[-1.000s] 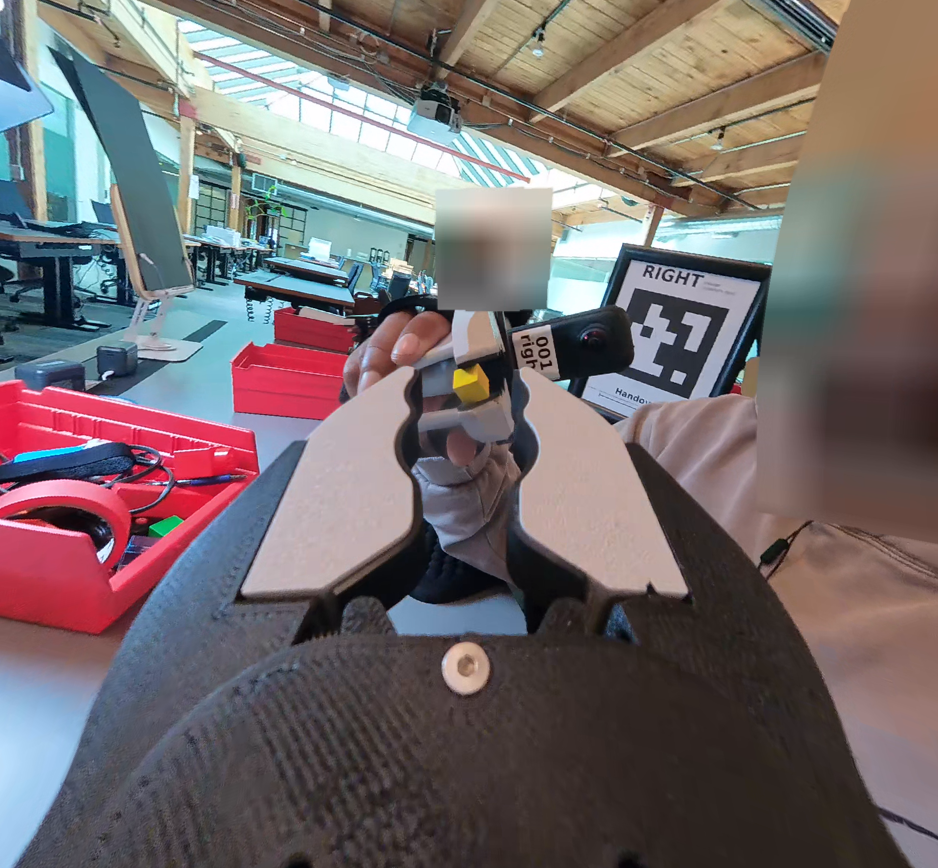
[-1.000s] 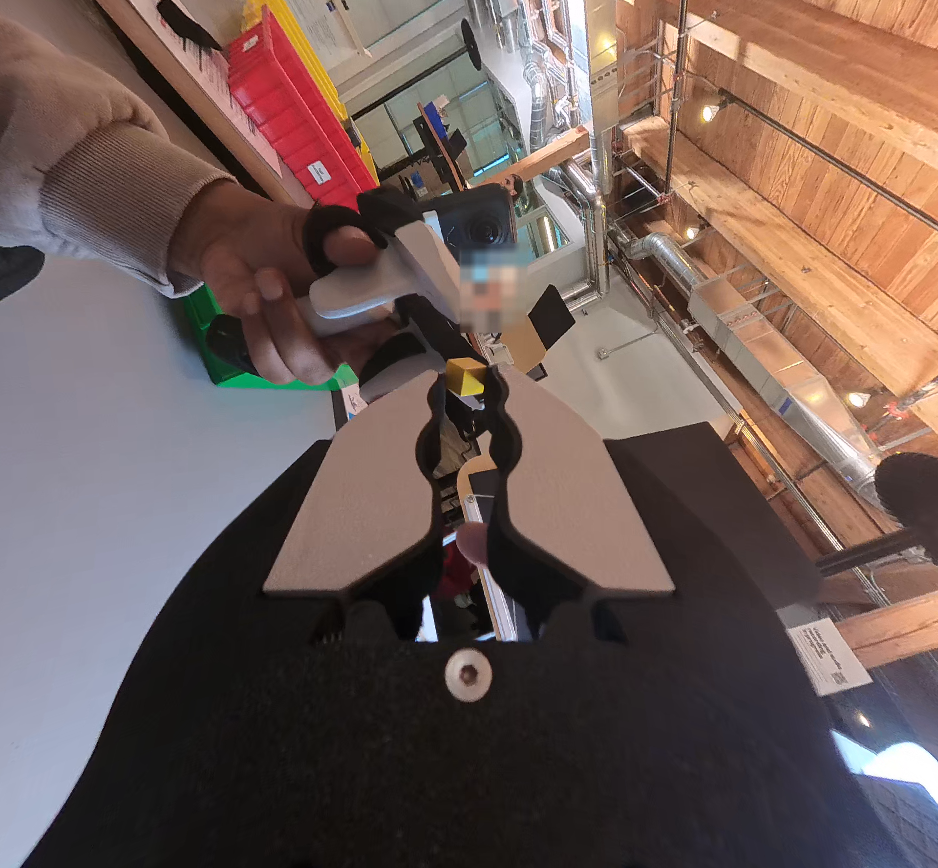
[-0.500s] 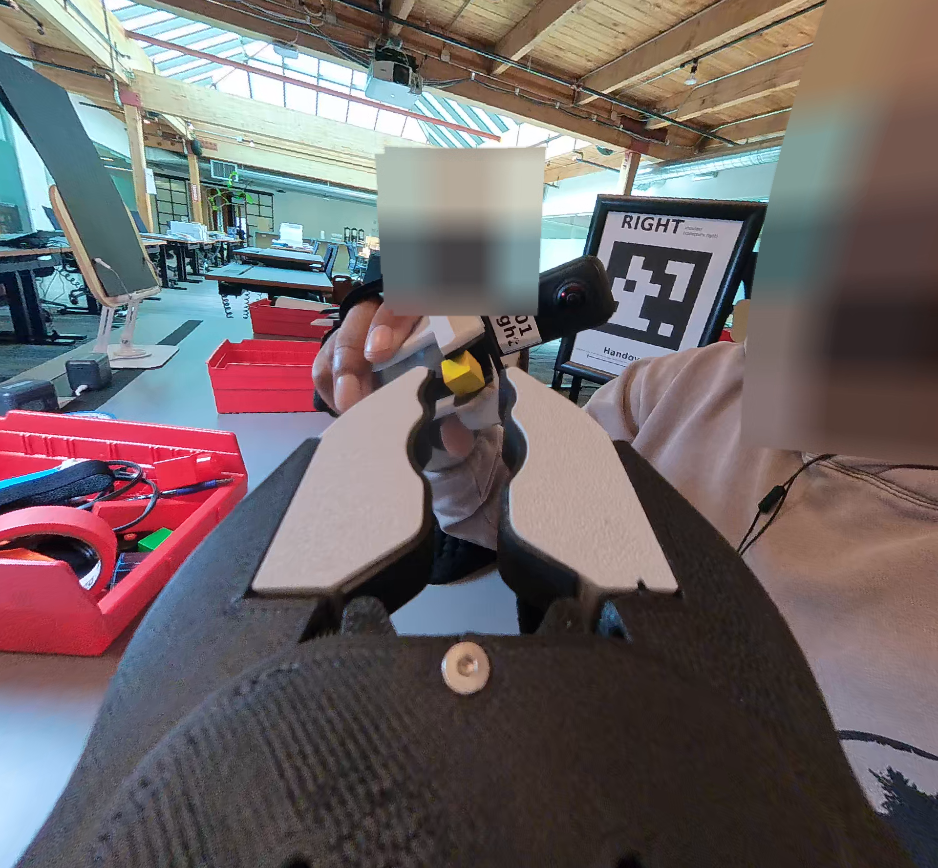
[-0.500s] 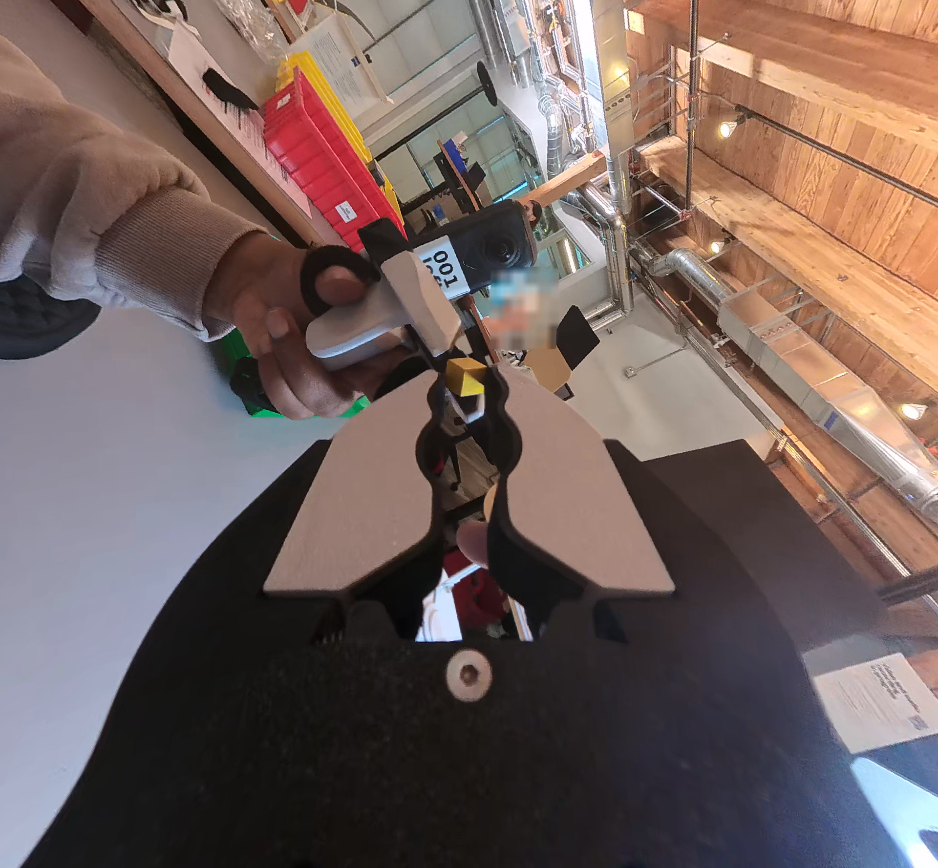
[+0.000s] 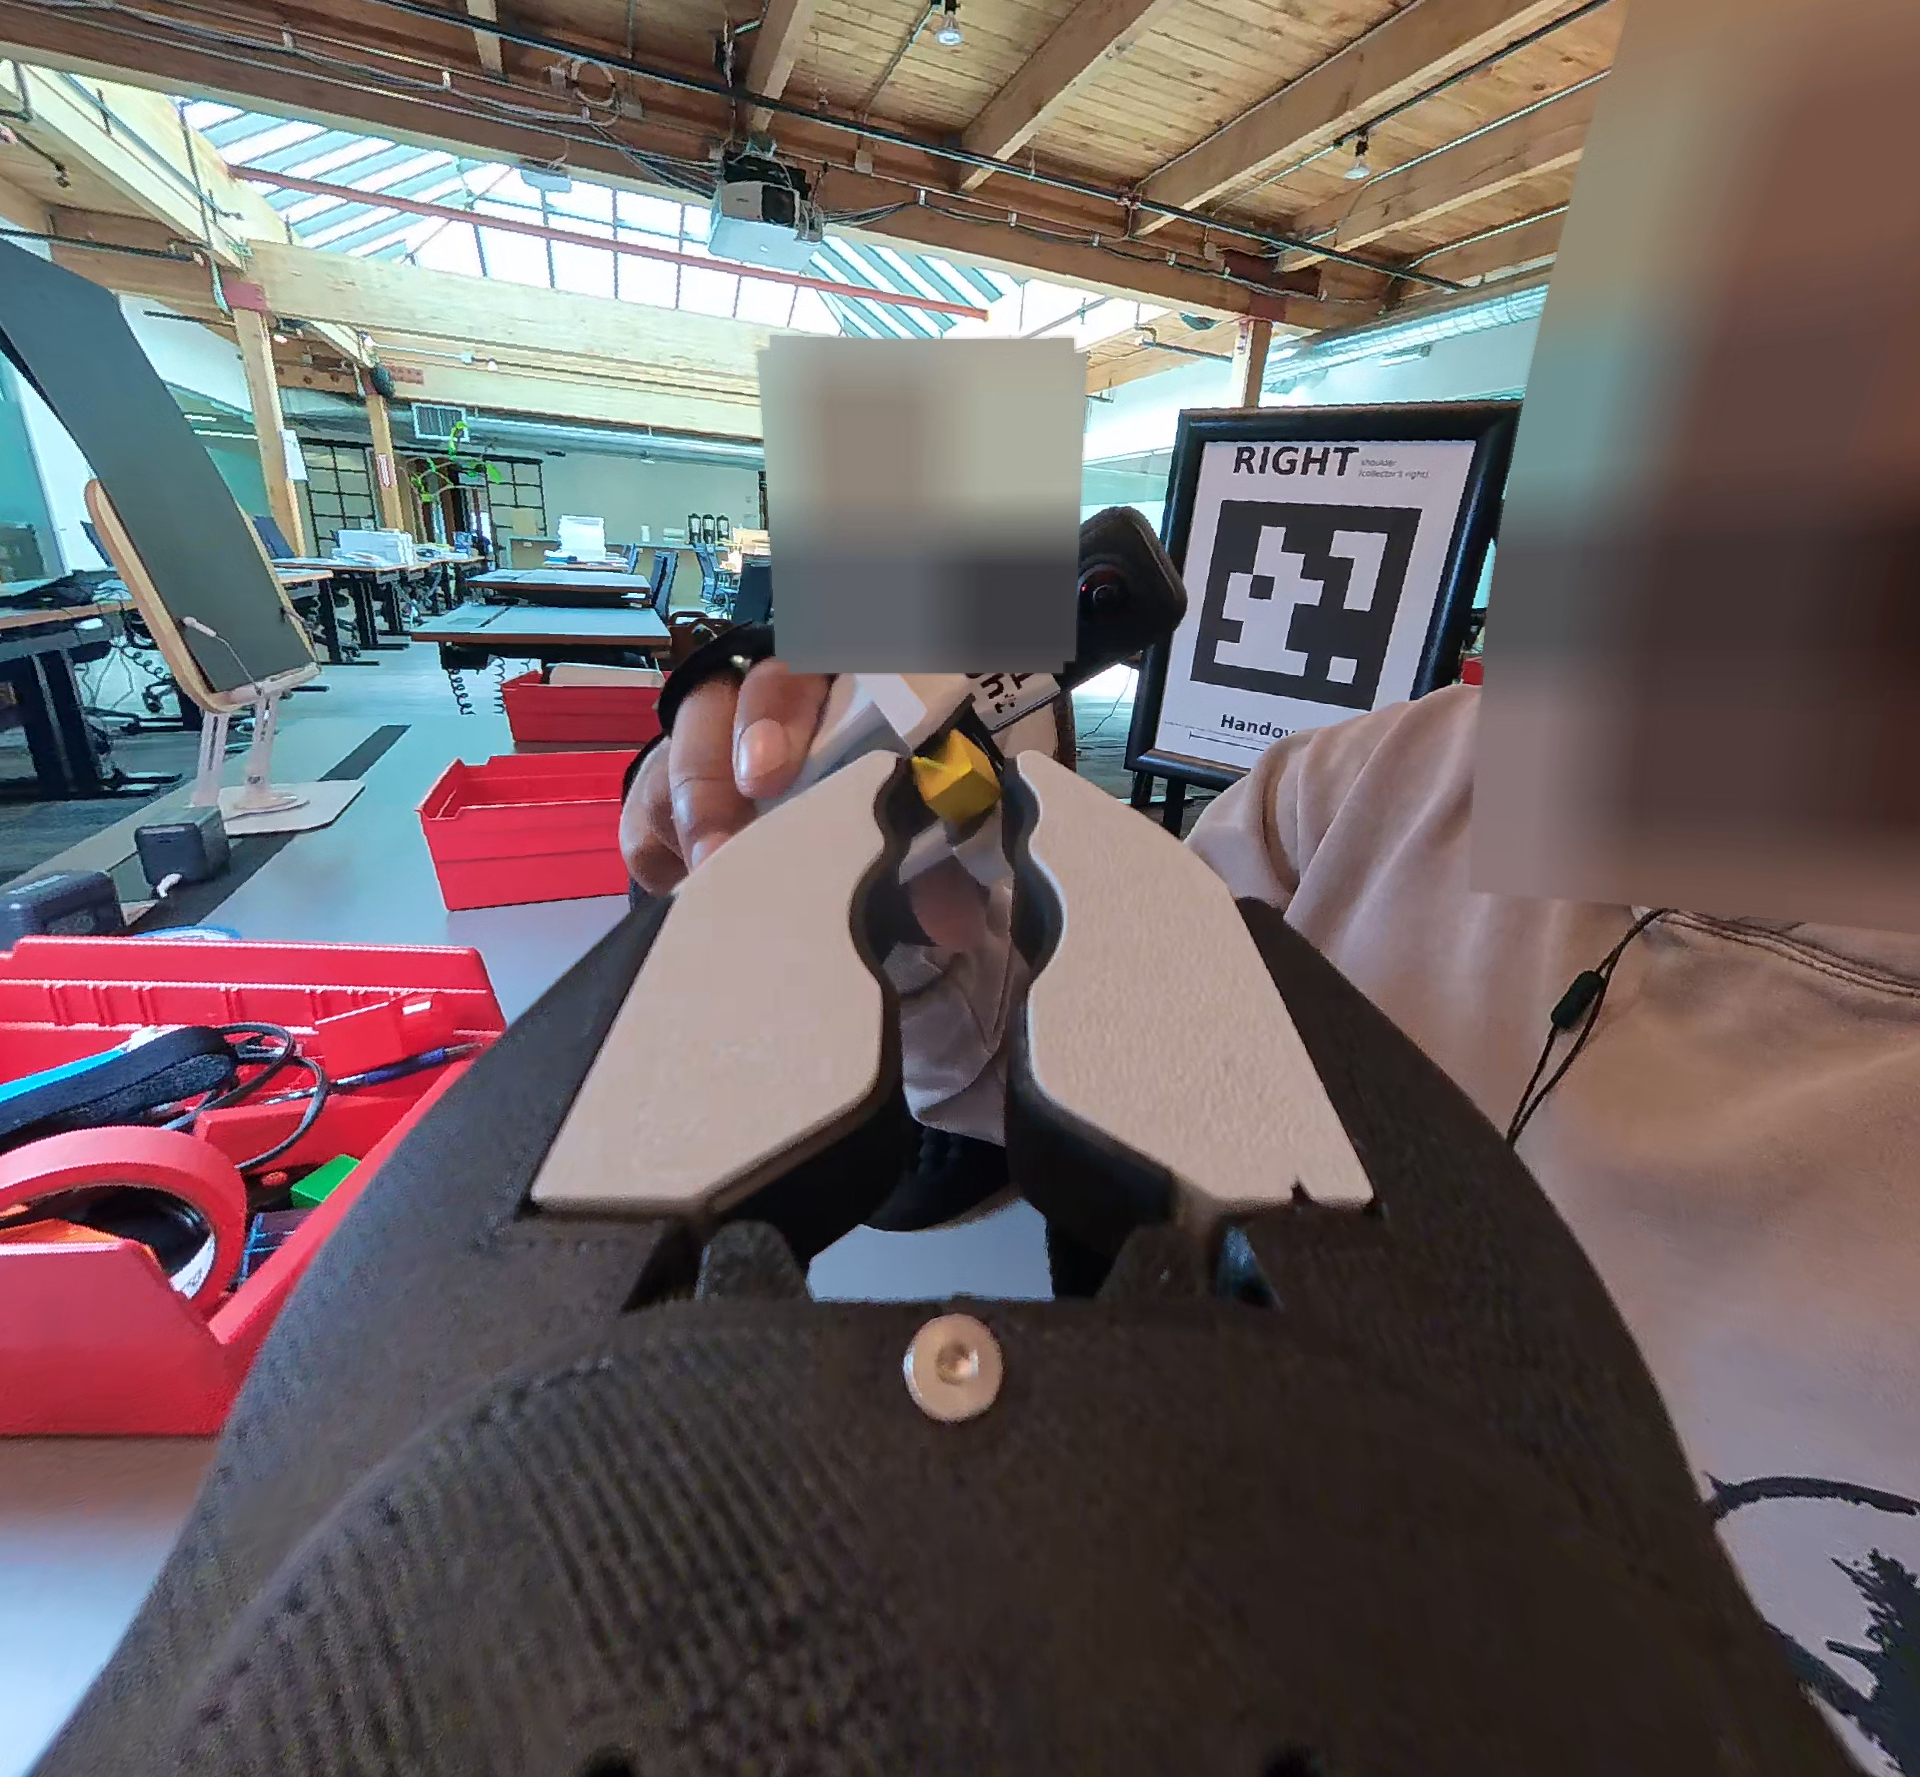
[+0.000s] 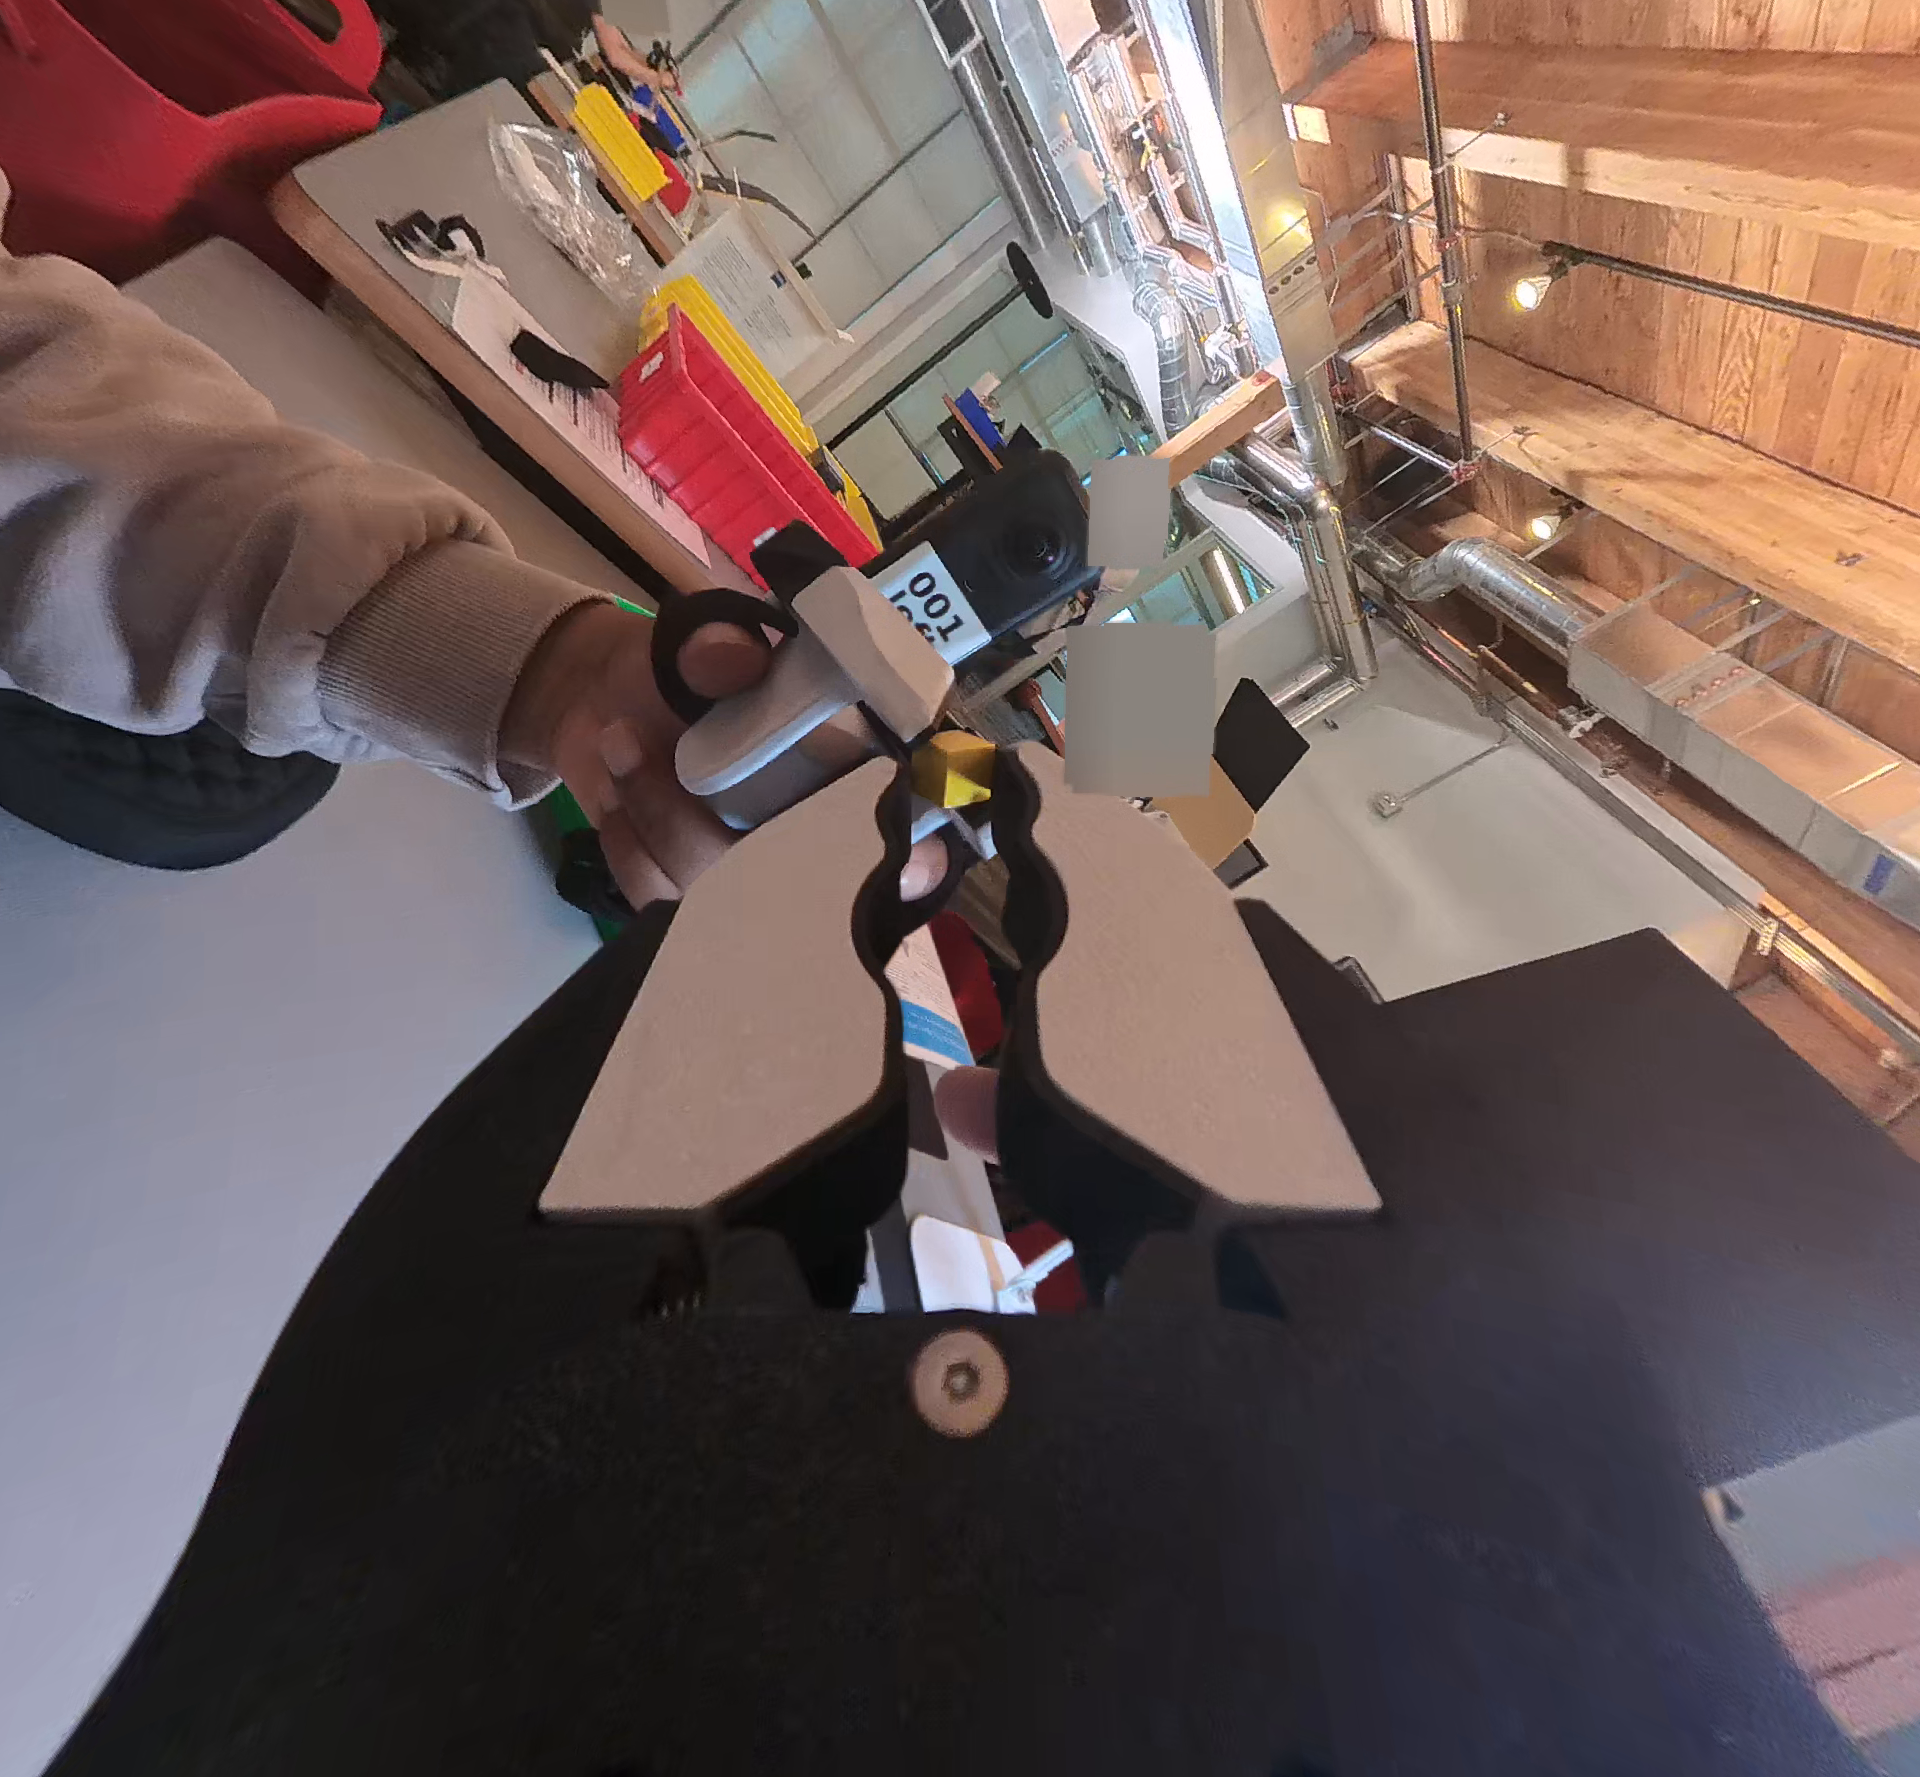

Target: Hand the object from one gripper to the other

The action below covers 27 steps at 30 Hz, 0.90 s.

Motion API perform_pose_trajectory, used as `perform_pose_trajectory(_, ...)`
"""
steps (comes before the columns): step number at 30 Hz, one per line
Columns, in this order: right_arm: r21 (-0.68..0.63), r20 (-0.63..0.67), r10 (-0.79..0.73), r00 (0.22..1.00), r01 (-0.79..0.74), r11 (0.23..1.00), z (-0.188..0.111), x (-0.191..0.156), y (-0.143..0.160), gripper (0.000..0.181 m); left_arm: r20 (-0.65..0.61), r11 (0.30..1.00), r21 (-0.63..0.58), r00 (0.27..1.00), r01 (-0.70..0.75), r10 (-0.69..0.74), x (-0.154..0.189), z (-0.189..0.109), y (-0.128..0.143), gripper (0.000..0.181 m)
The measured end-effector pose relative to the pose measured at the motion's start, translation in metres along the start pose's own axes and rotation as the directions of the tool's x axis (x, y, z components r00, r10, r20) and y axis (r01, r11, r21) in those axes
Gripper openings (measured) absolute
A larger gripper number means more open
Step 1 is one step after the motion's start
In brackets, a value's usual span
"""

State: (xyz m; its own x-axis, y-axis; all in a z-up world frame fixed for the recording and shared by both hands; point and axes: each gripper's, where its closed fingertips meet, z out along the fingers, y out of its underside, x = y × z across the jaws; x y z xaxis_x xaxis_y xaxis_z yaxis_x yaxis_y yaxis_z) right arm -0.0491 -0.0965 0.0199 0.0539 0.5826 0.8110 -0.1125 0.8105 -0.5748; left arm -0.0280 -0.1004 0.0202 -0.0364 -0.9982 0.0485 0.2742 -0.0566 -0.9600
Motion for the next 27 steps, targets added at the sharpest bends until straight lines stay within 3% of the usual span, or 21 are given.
perform_pose_trajectory(1,0.007,0.002,0.013,1.0,-0.013,1.0,0.0,0.0,0.0,0.015,0.002,1.0,0.0,1.0,-0.012,0.012,0.0,0.0,0.0,0.016)
perform_pose_trajectory(10,0.016,0.014,0.123,0.992,-0.123,0.992,0.0,0.004,0.004,0.016,0.06,0.998,-0.039,0.997,-0.055,0.057,-0.006,-0.001,0.0,0.015)
perform_pose_trajectory(13,-0.006,0.052,0.165,0.985,-0.165,0.986,-0.003,0.003,0.006,0.025,0.082,0.997,-0.034,0.994,-0.075,0.077,-0.009,-0.005,-0.003,0.015)
perform_pose_trajectory(17,-0.011,0.078,0.284,0.956,-0.284,0.959,-0.009,0.01,0.007,0.032,0.224,0.96,-0.161,0.939,-0.227,0.26,-0.024,-0.009,0.002,0.015)
perform_pose_trajectory(20,-0.075,0.053,0.438,0.897,-0.434,0.898,-0.008,0.019,0.019,0.03,0.334,0.881,-0.295,0.824,-0.37,0.458,-0.036,-0.011,0.003,0.015)
perform_pose_trajectory(22,-0.113,0.053,0.572,0.818,-0.564,0.818,-0.007,0.021,0.029,0.028,0.388,0.795,-0.394,0.701,-0.461,0.599,-0.045,-0.013,0.002,0.014)
perform_pose_trajectory(27,-0.144,0.069,0.834,0.547,-0.822,0.551,-0.001,0.02,0.044,0.024,0.346,0.473,-0.648,0.323,-0.596,0.881,-0.058,-0.017,0.003,0.015)
